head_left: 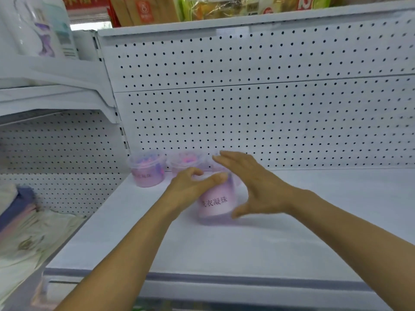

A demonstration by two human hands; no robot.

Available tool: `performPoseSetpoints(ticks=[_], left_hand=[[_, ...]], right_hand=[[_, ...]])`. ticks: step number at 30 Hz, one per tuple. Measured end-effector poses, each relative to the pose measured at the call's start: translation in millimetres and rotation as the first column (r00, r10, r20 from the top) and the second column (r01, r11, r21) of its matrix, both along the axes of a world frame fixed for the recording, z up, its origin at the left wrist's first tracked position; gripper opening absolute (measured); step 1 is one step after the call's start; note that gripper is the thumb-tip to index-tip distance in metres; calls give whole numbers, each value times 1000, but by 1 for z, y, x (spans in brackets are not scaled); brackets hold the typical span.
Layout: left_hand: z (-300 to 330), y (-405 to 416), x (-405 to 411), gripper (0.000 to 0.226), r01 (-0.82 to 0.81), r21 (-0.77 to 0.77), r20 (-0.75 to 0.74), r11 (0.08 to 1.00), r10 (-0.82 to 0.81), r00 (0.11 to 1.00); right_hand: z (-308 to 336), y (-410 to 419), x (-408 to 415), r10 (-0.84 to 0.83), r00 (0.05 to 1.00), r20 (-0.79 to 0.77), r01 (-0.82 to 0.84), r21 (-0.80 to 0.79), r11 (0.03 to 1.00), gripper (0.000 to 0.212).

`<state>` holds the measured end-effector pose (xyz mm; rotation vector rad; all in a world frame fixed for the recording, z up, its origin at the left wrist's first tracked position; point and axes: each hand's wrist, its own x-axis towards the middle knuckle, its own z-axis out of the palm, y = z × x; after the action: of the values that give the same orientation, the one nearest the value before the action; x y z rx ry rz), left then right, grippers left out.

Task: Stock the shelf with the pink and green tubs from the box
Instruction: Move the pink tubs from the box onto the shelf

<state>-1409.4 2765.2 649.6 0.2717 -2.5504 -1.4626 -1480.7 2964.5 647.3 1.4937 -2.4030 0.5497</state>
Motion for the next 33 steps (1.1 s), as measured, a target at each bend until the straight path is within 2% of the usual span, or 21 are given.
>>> performPoseSetpoints(ticks=[2, 5, 6, 8, 10, 13, 17, 21, 28, 31, 33], left_hand=[[3, 22, -4, 78, 31, -34, -16, 999, -31, 999], [4, 44, -16, 89, 77, -91, -18, 993, -78, 997], [3, 47, -22, 86, 54, -150, -41, 987, -61, 997], [0, 48, -35, 64, -61, -315, -187, 947, 1, 982], [-5, 45, -48, 48, -124, -461, -304, 878, -25, 952], [-16, 39, -68, 43, -59, -573, -231, 817, -93, 968], [-26, 40, -83, 36, -87, -582, -266, 809, -88, 960], [-23, 47, -87, 31, -156, -570, -303, 807, -30, 953], [-21, 61, -89, 31, -177, -627, -261, 759, 9, 965], [-21, 57, -90, 35, -138, -643, -223, 753, -13, 975], [-18, 57, -90, 40, -96, -718, -167, 689, -36, 985]], right_hand=[[-6, 13, 3, -24, 996, -81, 23, -11, 1000, 100], [-15, 47, 2, -125, 986, -113, 118, -69, 991, 84], [-18, 60, -1, -157, 979, -126, 148, -80, 986, 82], [-22, 84, -11, -216, 961, -172, 206, -74, 976, 81], [-25, 104, -25, -271, 937, -220, 264, -59, 963, 81], [-29, 122, -46, -365, 915, -172, 358, -74, 931, 84], [-41, 126, -67, -362, 910, -203, 348, -103, 932, 62], [-43, 113, -83, -408, 899, -162, 377, -192, 906, 43], [-36, 95, -102, -450, 893, 25, 448, -152, 881, 43], [-31, 95, -96, -474, 880, 30, 474, -104, 874, 46], [-29, 96, -87, -488, 873, 8, 487, -56, 871, 54]])
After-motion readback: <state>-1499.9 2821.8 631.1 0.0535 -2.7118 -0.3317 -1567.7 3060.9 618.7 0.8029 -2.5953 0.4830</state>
